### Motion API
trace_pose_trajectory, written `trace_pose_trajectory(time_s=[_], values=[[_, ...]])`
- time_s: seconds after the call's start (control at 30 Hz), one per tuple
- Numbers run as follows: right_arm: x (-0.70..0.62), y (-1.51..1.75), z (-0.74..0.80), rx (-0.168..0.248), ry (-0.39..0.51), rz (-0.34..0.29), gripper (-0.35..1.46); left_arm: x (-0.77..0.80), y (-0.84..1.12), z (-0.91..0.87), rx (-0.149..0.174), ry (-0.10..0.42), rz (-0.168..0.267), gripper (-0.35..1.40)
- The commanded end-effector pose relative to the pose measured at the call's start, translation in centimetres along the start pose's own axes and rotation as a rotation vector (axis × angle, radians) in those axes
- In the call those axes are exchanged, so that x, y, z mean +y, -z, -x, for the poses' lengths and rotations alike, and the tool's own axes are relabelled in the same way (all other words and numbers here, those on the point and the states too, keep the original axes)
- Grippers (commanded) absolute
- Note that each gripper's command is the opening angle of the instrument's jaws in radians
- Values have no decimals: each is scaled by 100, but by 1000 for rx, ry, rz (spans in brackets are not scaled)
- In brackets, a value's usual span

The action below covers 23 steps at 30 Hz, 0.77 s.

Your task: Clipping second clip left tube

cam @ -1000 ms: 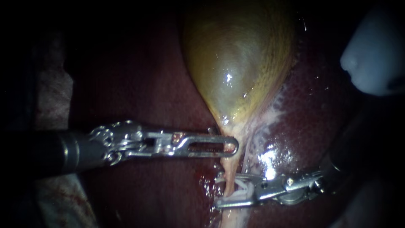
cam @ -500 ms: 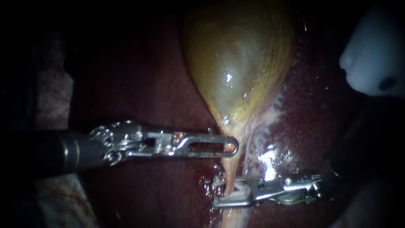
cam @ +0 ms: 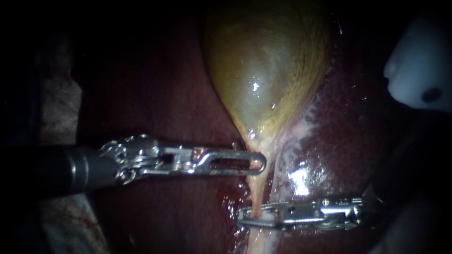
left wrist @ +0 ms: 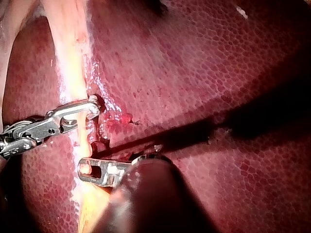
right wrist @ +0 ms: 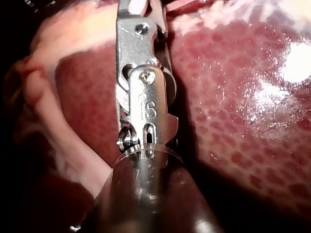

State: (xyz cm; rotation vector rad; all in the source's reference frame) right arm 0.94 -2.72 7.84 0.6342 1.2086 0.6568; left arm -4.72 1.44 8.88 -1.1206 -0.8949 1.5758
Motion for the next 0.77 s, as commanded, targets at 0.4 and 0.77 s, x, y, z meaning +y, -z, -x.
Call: trace_pose_trajectory(time_s=[0.4, 0.77], values=[[0, 0, 0, -1, -6, -1, -35, -1, 0, 1, 0, -1, 0, -35], [0, 0, 0, 0, -12, -1, -35, -1, 0, 0, 0, -1, 0, -35]])
